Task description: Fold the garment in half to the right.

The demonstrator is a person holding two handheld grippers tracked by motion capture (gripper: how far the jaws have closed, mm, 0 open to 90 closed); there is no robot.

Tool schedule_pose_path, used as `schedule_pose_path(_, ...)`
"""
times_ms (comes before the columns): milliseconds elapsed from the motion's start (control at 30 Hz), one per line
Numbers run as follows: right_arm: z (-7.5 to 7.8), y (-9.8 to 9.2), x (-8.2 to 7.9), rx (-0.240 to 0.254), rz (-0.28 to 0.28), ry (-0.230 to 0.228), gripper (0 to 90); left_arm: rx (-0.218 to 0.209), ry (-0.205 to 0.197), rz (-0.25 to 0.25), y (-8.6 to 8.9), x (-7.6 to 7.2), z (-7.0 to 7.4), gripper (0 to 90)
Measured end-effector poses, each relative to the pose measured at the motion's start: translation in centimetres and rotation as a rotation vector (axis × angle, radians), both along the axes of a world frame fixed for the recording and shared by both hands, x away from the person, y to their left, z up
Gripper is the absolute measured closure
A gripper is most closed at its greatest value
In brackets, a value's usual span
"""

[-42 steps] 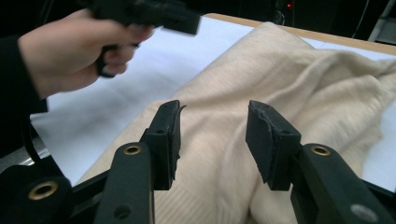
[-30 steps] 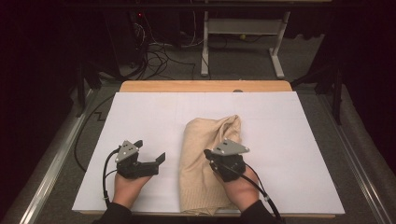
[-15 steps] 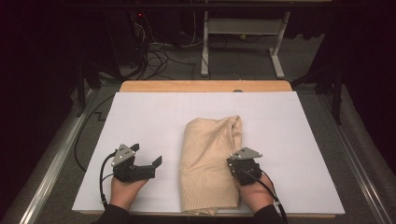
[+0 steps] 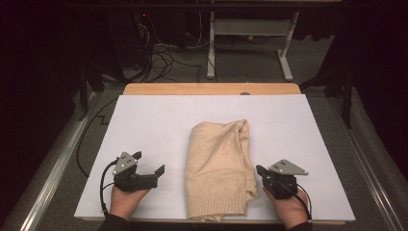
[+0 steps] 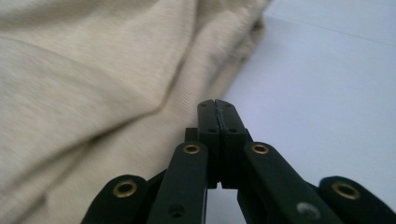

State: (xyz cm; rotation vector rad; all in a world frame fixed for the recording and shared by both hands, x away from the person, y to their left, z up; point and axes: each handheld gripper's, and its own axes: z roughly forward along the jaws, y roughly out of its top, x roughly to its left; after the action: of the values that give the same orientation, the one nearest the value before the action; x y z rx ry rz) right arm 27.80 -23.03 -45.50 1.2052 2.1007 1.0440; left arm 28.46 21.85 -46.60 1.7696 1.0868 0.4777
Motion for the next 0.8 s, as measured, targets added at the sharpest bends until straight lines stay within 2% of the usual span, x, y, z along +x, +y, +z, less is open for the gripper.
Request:
schedule_pose_path(200,-0.5,-3.8,-0.7,0.049,-0.039,-0.042,90.0,-0.003,0.000,0.000,0.9,-0.3,-0.1,0.0)
schedule_pose_path(233,-0.5,-4.4,-0.8,0.053,-0.045,-0.052,87.6,-0.005,0.000,-0.001,1.0,-0.4,-0.2,0.0)
schedule_pose_path(500,-0.9,-8.5,-1.1,0.150,-0.111,-0.097,60.2,-0.009,-0.001,-0.014,1.8,-0.6,-0.4,0.0)
schedule_pose_path(633,-1.0,-9.4,-1.2,0.173,-0.121,-0.123,48.4,-0.006,-0.007,-0.025,1.6,-0.6,-0.5,0.0)
schedule_pose_path(800,-0.8,-9.3,-1.2,0.181,-0.104,-0.166,30.8,-0.015,-0.020,-0.036,1.6,-0.7,-0.3,0.0)
